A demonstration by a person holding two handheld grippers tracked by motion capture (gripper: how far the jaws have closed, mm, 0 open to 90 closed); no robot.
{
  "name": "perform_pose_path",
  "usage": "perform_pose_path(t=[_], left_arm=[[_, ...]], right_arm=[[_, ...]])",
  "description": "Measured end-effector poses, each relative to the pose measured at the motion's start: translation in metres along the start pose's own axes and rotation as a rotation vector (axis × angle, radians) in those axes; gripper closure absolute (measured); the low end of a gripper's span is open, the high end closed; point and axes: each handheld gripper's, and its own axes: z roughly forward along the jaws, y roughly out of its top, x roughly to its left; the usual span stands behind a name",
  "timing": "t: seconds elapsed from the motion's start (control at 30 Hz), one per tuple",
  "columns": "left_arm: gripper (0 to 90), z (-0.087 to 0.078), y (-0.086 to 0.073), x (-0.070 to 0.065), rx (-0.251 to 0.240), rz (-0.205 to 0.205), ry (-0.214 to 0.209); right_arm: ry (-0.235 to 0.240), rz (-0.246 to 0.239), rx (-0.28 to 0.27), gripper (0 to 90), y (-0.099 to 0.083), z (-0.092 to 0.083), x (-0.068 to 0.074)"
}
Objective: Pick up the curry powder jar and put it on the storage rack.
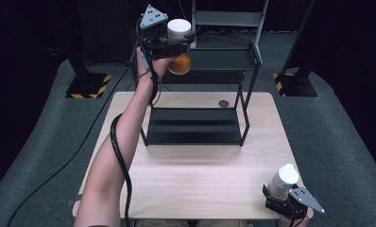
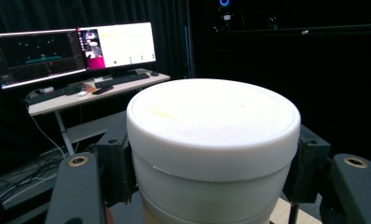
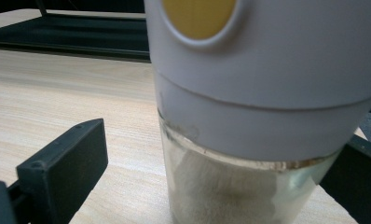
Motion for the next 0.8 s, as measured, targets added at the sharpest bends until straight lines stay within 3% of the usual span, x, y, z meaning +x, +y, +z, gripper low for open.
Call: perform_pose_path(t=[0.23, 0.8], left_arm=[[33.7, 0.009, 0.000, 0.004, -0.017, -0.001, 0.007], [33.7, 0.033, 0.005, 0.013, 0.021, -0.016, 0.046]], right_arm=[[0.000, -0.001, 0.002, 0.0, 0.000, 0.000, 0.000], [0.005, -0.001, 0.007, 0.0, 0.001, 0.001, -0.001]])
